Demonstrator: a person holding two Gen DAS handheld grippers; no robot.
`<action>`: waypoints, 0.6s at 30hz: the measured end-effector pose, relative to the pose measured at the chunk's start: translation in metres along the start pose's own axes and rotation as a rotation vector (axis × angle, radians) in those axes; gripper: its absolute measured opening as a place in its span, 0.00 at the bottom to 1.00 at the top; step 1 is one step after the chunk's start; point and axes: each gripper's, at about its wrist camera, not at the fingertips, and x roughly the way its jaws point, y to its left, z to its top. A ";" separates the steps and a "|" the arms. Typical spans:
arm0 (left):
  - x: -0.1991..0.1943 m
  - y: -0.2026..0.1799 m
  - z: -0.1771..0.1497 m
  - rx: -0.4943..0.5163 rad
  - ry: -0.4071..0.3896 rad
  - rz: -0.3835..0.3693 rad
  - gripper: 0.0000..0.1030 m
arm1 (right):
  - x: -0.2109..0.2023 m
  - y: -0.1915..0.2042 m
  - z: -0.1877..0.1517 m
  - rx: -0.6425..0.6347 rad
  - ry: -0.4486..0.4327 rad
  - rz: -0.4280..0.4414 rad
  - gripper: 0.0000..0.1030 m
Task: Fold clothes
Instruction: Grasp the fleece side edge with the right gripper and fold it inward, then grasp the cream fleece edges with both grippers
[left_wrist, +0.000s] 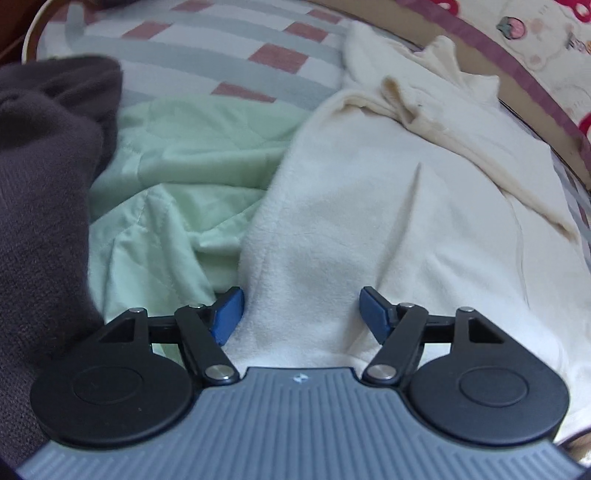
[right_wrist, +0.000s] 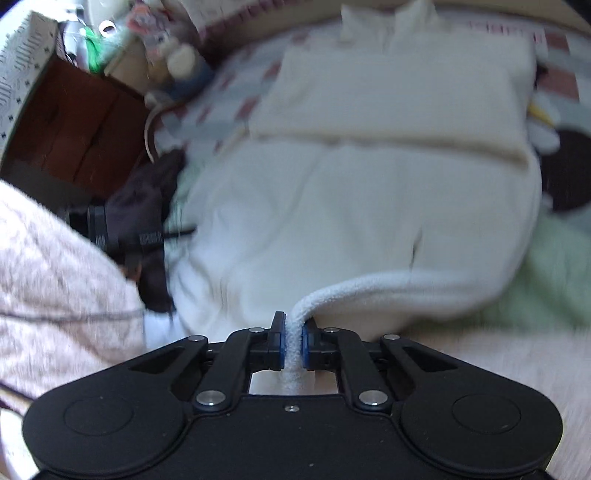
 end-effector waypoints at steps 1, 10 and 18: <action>-0.002 -0.003 0.001 0.013 -0.010 -0.013 0.35 | -0.002 0.000 0.007 -0.008 -0.025 0.000 0.10; -0.026 -0.024 0.020 0.078 -0.125 -0.123 0.07 | -0.001 -0.006 0.031 -0.149 -0.168 0.010 0.10; -0.012 -0.069 0.095 0.170 -0.255 -0.211 0.07 | -0.010 -0.015 0.065 -0.167 -0.315 -0.084 0.08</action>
